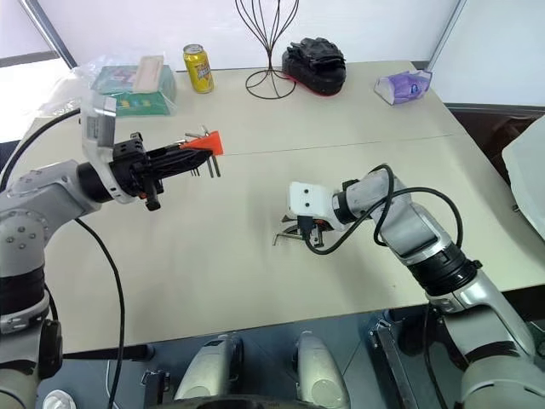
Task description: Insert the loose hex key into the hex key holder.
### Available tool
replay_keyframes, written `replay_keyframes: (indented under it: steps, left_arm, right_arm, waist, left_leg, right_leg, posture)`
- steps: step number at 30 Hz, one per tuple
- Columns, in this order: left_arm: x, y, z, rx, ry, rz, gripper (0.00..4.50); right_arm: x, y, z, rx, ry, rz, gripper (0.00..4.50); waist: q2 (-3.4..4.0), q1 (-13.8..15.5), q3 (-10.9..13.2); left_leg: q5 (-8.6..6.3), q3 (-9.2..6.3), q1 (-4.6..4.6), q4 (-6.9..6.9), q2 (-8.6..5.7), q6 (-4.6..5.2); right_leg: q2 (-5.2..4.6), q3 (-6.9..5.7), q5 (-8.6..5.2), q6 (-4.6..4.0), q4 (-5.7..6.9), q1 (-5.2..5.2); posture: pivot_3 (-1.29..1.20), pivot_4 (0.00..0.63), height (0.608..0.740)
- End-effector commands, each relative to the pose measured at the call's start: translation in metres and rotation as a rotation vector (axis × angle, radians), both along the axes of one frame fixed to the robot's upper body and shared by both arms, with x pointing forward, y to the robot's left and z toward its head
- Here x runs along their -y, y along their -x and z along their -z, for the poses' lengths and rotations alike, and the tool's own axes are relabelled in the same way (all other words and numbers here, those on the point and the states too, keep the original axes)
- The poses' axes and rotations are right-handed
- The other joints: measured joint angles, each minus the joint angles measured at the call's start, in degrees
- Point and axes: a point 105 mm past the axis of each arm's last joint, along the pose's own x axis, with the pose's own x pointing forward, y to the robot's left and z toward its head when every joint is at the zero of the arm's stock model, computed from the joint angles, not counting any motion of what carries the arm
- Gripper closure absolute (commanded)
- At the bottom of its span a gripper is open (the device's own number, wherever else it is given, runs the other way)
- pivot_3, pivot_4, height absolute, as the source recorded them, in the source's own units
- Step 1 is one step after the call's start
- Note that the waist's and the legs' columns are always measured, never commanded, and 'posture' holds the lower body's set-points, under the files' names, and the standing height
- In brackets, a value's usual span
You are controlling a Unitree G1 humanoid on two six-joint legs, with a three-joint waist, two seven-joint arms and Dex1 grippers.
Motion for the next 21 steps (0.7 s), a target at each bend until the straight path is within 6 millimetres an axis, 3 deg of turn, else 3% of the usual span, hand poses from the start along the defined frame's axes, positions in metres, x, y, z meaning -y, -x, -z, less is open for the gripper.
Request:
replay_keyframes:
  steps: [1,19,21]
  left_arm:
    - [-0.003,0.008,-0.014,0.074,0.007,-0.013,4.47]
    - [-0.007,0.010,-0.014,0.077,-0.011,-0.046,4.47]
    - [-0.007,0.010,-0.014,0.076,-0.012,-0.048,4.50]
  right_arm:
    - [-0.004,-0.003,0.003,0.032,0.002,-0.004,3.47]
    - [-0.001,-0.015,0.045,-0.044,0.034,0.076,3.47]
    - [-0.001,-0.017,0.047,-0.047,0.031,0.089,4.33]
  waist:
    - [0.00,-0.03,0.00]
    - [-0.04,-0.23,-0.03]
    - [-0.04,-0.26,-0.03]
  left_leg:
    - [0.00,0.00,0.00,0.00,0.00,0.00]
    - [0.00,-0.03,0.04,0.01,0.03,0.00]
    - [0.00,-0.02,0.08,0.02,0.06,0.00]
  right_leg:
    - [0.00,0.00,0.00,0.00,0.00,0.00]
    - [0.09,-0.01,0.00,0.00,0.00,0.04]
    - [0.16,0.00,0.00,-0.01,0.01,0.07]
  posture:
    - [0.00,0.150,0.740]
    - [0.00,0.150,0.740]
    - [0.00,0.150,0.740]
